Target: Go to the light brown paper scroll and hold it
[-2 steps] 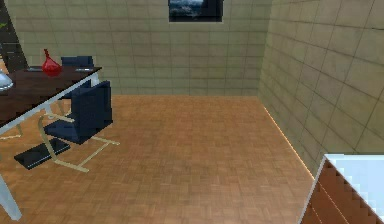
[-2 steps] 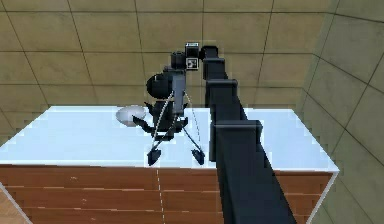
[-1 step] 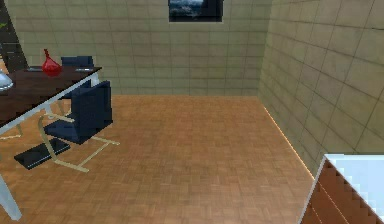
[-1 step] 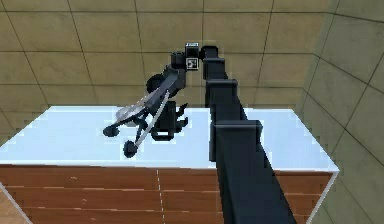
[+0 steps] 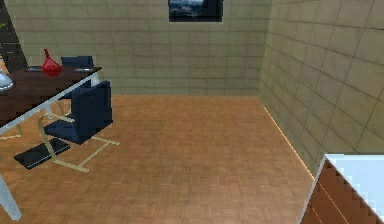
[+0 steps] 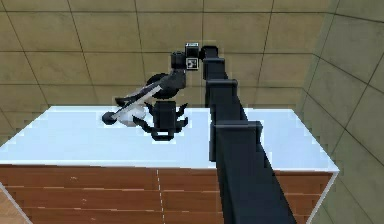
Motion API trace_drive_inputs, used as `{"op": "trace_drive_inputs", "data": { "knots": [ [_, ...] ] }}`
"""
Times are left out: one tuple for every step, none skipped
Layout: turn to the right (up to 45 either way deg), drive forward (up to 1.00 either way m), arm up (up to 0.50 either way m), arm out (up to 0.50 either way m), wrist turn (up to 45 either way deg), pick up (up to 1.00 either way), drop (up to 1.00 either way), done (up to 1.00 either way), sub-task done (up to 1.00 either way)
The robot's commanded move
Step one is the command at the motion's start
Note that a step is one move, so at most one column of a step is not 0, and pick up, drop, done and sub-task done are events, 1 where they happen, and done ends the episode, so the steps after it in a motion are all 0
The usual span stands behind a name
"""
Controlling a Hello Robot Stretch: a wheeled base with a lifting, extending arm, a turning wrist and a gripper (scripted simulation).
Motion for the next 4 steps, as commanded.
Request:
{"op": "trace_drive_inputs", "data": {
  "knots": [
    [0.0, 0.00, 0.00, 0.00, 45.0, 0.00, 0.00, 0.00, 0.00],
    [0.0, 0.00, 0.00, 0.00, 42.0, 0.00, 0.00, 0.00, 0.00],
    [0.0, 0.00, -0.18, 0.00, 0.0, 0.00, 0.00, 0.00, 0.00],
    [0.0, 0.00, 0.00, 0.00, 0.0, 1.00, 0.00, 0.00, 0.00]
  ]
}}
